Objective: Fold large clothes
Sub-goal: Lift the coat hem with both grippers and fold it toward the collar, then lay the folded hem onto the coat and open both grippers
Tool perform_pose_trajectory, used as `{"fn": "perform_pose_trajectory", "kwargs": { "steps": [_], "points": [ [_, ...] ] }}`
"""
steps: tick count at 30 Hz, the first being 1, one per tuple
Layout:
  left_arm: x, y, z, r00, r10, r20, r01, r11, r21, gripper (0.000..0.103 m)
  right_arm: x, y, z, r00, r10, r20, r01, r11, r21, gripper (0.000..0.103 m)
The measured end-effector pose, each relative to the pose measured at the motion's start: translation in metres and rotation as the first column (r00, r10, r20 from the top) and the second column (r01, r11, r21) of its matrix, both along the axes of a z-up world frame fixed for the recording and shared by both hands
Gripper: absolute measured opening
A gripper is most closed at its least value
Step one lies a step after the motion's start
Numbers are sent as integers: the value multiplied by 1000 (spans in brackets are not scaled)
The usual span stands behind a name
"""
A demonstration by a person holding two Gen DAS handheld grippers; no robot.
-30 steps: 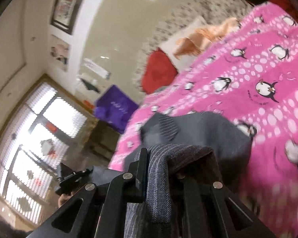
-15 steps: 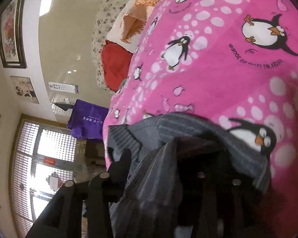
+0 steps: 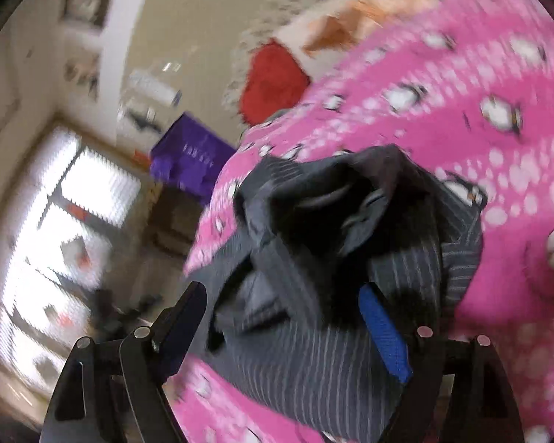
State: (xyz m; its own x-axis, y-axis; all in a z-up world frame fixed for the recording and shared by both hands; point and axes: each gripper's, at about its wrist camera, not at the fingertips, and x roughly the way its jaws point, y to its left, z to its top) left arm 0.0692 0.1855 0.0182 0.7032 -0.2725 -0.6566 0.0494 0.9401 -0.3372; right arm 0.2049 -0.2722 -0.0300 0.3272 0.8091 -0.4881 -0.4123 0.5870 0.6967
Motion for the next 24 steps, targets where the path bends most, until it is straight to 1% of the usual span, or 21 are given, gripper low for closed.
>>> {"fn": "perform_pose_trajectory", "kwargs": {
  "steps": [1,2,3,4,5,6,7,8,9,12,13,16,18,19,20,21,23,24],
  "points": [
    [-6,-15,0,1000,-28,10,28,999,31,61,-12,5,7,998,37,60,-32,996,-78,82],
    [-9,-34,-6,998,-59,-3,59,996,67,61,-20,11,9,992,68,105,-52,987,-155,76],
    [-6,-46,-15,997,-73,-29,75,994,84,59,-27,17,10,986,98,137,-64,970,-236,58],
    [-2,-56,-26,995,-81,-67,87,991,102,52,-32,27,6,981,135,143,-79,936,-344,51],
    [9,-67,-43,990,-70,-124,87,987,135,45,-35,29,0,979,157,133,-92,912,-399,47],
    [17,-72,-55,984,-57,-168,84,984,156,45,-36,37,-7,976,181,123,-102,876,-472,46],
    [23,-75,-62,981,-47,-190,80,982,171,45,-36,46,-15,973,194,127,-94,830,-550,46],
    [30,-78,-68,978,-29,-208,70,979,192,45,-34,51,-22,970,204,132,-90,806,-585,45],
    [36,-80,-68,977,-13,-211,56,978,201,45,-30,54,-25,969,206,134,-89,801,-592,45],
    [54,-80,-61,976,11,-219,34,979,199,45,-9,60,-32,977,177,118,-79,818,-570,45],
    [61,-79,-60,974,12,-225,32,981,190,45,1,65,-33,980,162,112,-71,823,-564,45],
    [91,-69,-62,972,25,-233,2,993,115,45,36,86,-34,988,128,91,-56,829,-556,45],
    [110,-59,-52,978,41,-204,-29,997,65,45,59,103,-27,989,100,105,-26,837,-547,45],
    [120,-52,-48,981,61,-187,-53,997,47,45,72,108,-23,992,79,104,-13,851,-525,45],
    [136,-41,-37,982,102,-159,-98,995,34,45,89,112,-13,994,33,103,20,882,-471,45],
    [145,-33,-29,982,131,-138,-128,991,32,45,100,112,-6,995,-13,100,55,900,-433,45],
    [156,-17,-9,977,193,-91,-193,981,16,45,114,109,6,991,-95,93,124,913,-389,46],
    [158,-12,-2,974,215,-76,-215,977,10,45,115,108,10,989,-110,99,140,914,-380,46]
  ]
}}
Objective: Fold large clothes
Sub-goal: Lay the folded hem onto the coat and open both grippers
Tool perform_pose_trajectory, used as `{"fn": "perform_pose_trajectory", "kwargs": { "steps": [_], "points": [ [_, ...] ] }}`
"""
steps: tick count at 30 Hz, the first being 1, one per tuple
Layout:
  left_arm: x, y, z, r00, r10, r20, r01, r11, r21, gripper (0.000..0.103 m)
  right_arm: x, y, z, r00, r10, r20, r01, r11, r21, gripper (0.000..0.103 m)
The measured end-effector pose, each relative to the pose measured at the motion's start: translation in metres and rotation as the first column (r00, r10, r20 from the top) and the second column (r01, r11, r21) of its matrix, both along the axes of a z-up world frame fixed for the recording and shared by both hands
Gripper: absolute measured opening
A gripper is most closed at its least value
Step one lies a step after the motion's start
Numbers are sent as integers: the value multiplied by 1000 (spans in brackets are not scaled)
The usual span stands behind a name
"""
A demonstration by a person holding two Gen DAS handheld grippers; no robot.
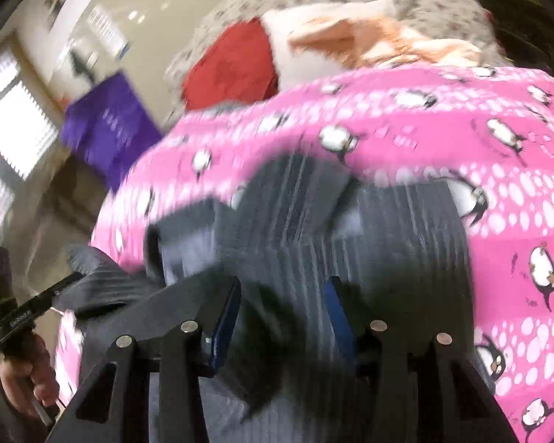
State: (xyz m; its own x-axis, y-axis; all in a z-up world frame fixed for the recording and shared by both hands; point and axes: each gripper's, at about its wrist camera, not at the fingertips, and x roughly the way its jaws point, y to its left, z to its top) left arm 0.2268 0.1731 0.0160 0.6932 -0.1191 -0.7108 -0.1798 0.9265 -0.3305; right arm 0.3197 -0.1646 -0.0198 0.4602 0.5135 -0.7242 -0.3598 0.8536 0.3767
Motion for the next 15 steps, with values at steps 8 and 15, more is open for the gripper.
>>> {"fn": "perform_pose_trajectory", "kwargs": {
  "steps": [8,15],
  "points": [
    [-1,-18,-2,997,5,83,-5,1000,7,45,-30,-16,-2,997,8,74,-4,998,-56,48],
    [33,-45,-85,996,-6,-93,23,984,179,45,-31,-4,-34,997,-12,82,24,988,-151,53]
  ]
}}
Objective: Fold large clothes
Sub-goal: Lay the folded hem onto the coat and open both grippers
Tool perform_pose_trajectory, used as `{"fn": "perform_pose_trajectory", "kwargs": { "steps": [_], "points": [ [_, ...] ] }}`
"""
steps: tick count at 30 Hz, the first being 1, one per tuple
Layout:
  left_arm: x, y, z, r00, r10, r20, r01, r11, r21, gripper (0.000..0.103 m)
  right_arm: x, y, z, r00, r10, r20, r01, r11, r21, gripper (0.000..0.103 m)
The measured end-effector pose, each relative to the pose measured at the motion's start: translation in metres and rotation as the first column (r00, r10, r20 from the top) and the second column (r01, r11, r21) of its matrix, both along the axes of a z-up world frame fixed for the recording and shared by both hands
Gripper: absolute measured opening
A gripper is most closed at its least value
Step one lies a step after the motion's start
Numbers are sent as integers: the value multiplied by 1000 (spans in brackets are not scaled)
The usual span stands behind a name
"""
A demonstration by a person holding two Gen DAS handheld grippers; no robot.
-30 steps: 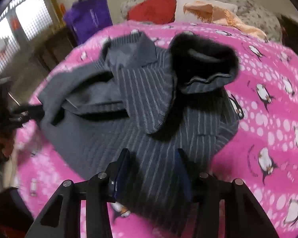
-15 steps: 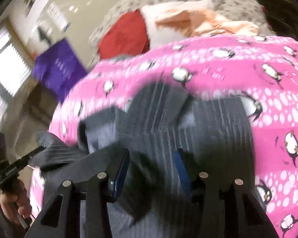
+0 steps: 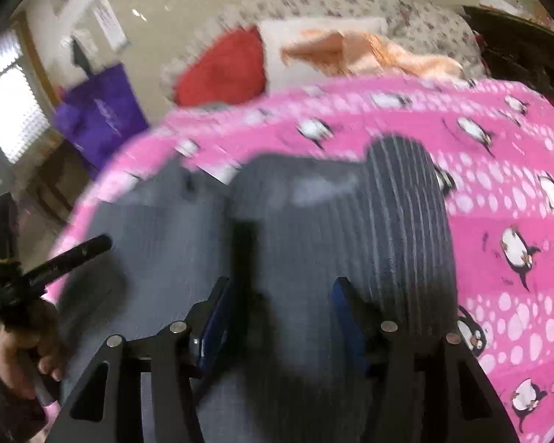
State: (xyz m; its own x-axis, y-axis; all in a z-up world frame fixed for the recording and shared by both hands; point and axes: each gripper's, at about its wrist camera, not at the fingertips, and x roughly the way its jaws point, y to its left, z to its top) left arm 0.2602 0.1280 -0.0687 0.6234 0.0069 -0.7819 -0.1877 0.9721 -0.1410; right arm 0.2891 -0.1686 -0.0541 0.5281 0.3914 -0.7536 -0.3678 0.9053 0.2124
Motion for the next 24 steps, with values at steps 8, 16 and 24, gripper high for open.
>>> {"fn": "perform_pose_trajectory", "kwargs": {
  "steps": [8,16,24],
  "points": [
    [-42,14,-8,988,124,89,-130,989,66,27,-12,-62,-34,988,-135,70,136,991,-8,17],
    [-51,28,-11,976,196,92,-200,979,35,20,-11,-60,5,989,-127,72,129,991,-30,20],
    [-48,28,-13,981,176,82,-176,984,-1,20,12,-63,-12,975,-219,-41,220,975,18,22]
  ]
}}
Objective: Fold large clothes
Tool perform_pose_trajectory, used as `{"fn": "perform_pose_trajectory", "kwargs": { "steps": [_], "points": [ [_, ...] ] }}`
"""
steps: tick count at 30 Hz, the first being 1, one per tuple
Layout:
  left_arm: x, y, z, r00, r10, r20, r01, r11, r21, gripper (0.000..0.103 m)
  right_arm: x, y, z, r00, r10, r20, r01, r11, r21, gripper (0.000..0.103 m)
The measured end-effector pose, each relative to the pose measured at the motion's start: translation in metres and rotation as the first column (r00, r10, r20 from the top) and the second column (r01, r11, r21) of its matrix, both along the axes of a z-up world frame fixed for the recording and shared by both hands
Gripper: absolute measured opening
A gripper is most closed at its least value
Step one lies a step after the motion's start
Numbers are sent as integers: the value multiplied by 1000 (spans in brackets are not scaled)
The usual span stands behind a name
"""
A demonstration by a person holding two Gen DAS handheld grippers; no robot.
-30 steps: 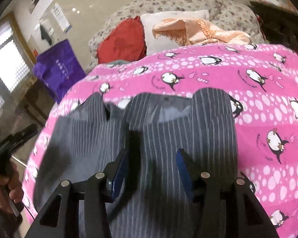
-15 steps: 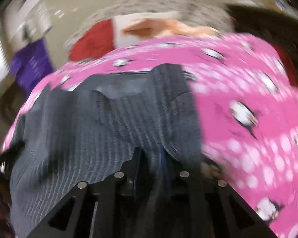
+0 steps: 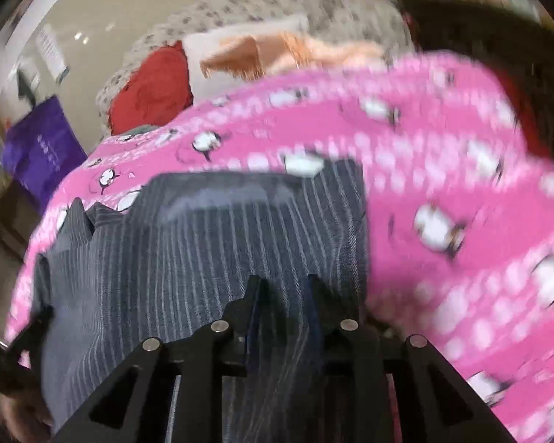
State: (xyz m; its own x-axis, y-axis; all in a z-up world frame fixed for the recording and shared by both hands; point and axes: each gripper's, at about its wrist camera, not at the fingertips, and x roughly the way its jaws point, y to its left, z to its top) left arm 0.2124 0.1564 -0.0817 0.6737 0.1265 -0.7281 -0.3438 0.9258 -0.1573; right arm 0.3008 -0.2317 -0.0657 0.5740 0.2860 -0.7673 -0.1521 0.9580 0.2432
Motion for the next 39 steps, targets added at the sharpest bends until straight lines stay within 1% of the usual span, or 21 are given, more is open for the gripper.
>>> {"fn": "perform_pose_trajectory", "kwargs": {
  "steps": [1,3,6,8,11,12,13,14,15,17,19,20,22,24,25,26,30,33,35,36,39],
  "points": [
    [-1,1,1,1000,0,4,0,1000,-4,20,1,2,-6,1000,9,-20,-9,1000,-10,22],
    [-6,3,1,1000,5,19,-5,1000,-22,19,-2,6,-6,1000,13,-9,-13,999,-40,22],
    [-12,4,2,999,18,31,-17,999,-30,19,-13,3,12,998,-25,64,25,1000,4,23],
    [-19,4,3,999,31,41,-30,999,-23,20,-26,12,20,992,4,123,-5,1000,12,26],
    [-33,10,0,997,44,56,-41,998,-56,19,-26,38,-9,992,98,77,-92,993,-80,32],
    [-36,11,0,997,49,62,-46,997,-58,19,-28,42,-18,988,110,107,-98,989,-115,36],
    [-39,10,0,996,58,65,-54,997,-54,19,-32,43,-21,983,115,146,-99,989,-114,41],
    [-41,11,1,995,71,68,-67,996,-53,20,-33,46,-20,980,130,151,-113,987,-117,54],
    [-42,12,1,995,76,68,-72,996,-55,19,-34,51,-19,977,150,150,-130,983,-132,77],
    [-43,12,1,995,74,61,-70,996,-59,20,-33,67,-24,971,216,104,-193,961,-197,101],
    [-45,11,0,998,53,46,-50,997,-61,20,-36,75,-24,965,253,69,-226,935,-274,99],
    [-48,11,1,998,42,35,-40,998,-54,20,-39,75,-18,962,264,68,-235,930,-284,95],
    [-54,11,1,1000,16,13,-15,999,-47,20,-52,64,-3,966,247,80,-223,946,-234,94],
    [-61,8,5,1000,-15,-20,15,1000,8,20,-66,53,11,969,225,102,-201,958,-204,94],
    [-64,9,8,999,-16,-28,16,1000,12,20,-76,47,18,970,217,110,-192,961,-200,94],
    [-69,12,15,999,-21,-27,20,1000,-12,20,-86,41,24,969,216,117,-190,962,-196,94],
    [-73,14,47,1000,18,18,-18,999,-30,23,-123,32,41,944,283,167,-254,951,-175,94],
    [-44,-3,59,999,-36,-8,36,999,17,32,-126,49,41,929,330,166,-299,935,-190,94],
    [-17,-17,54,994,-85,-64,88,995,42,32,-110,65,39,938,315,143,-285,939,-194,94],
    [-3,-19,47,991,-104,-89,108,994,36,32,-102,71,37,946,300,124,-277,945,-177,94],
    [24,-12,9,975,-71,-209,71,997,-6,32,-78,88,16,968,250,16,-246,962,-117,94]
  ]
}}
